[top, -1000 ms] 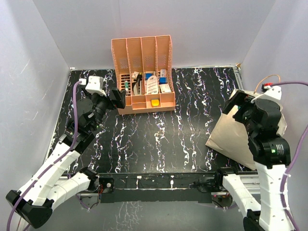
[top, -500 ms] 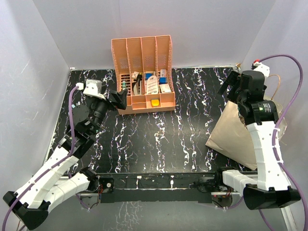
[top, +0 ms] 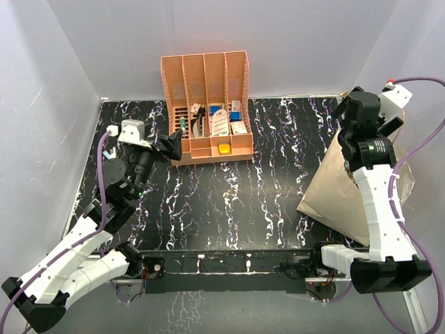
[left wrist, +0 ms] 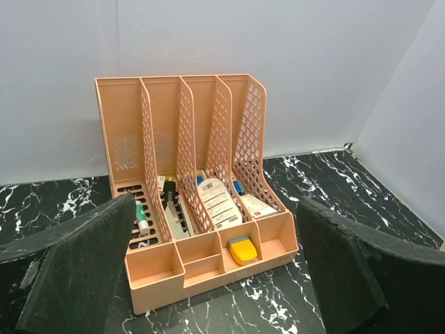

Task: Take the snacks out of the paper bag
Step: Adjust the paper bag at the center of the board.

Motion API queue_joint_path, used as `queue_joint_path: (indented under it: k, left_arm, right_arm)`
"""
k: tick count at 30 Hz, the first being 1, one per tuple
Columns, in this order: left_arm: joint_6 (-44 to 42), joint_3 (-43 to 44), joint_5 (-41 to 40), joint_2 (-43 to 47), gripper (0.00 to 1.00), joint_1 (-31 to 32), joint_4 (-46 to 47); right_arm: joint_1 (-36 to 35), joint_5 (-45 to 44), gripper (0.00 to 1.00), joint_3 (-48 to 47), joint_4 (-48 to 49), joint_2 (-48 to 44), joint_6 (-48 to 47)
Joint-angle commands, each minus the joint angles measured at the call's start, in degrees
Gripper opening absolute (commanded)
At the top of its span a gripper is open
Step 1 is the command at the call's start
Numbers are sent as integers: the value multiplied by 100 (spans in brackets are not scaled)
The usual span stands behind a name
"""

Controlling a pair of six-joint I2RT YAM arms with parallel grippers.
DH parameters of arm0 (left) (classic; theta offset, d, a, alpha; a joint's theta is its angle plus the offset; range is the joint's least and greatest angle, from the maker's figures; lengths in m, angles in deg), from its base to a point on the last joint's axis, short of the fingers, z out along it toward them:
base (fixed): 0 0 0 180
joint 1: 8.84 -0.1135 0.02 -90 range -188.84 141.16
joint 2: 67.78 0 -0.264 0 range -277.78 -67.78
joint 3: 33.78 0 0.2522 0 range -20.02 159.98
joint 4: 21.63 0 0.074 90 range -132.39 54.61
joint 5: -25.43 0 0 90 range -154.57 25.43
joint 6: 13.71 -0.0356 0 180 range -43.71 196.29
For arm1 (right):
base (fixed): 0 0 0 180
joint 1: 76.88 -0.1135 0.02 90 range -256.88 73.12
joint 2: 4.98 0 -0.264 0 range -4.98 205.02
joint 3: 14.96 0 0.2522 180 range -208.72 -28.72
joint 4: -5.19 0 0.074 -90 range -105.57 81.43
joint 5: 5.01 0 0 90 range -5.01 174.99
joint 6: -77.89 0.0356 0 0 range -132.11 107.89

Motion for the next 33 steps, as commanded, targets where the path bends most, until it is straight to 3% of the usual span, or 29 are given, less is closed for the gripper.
queue_joint_path:
  k: [1, 6, 17, 22, 26, 32, 33]
  left_arm:
    - [-117, -30, -233, 143, 98, 99, 238]
    - [-132, -35, -358, 187, 98, 137, 232]
    - [-150, -51, -375, 233, 98, 164, 254]
    - [-153, -53, -384, 222, 98, 169, 255]
    - [-137, -56, -400, 198, 98, 173, 254]
    - [-117, -65, -467, 124, 98, 175, 256]
    - [-115, -72, -473, 107, 98, 177, 254]
  right_arm:
    - [86, -925, 98, -345, 591, 370, -289]
    - [560, -1006, 98, -392, 746, 789, -254]
    - [1462, 82, 94, -184, 1483, 1339, -386]
    - [1501, 346, 82, -11, 1777, 1421, -579]
    - [1563, 551, 66, 171, 1989, 1370, -638]
    - [1586, 919, 57, 287, 2097, 1343, -695]
    - [1587, 1103, 50, 326, 2164, 1310, -795]
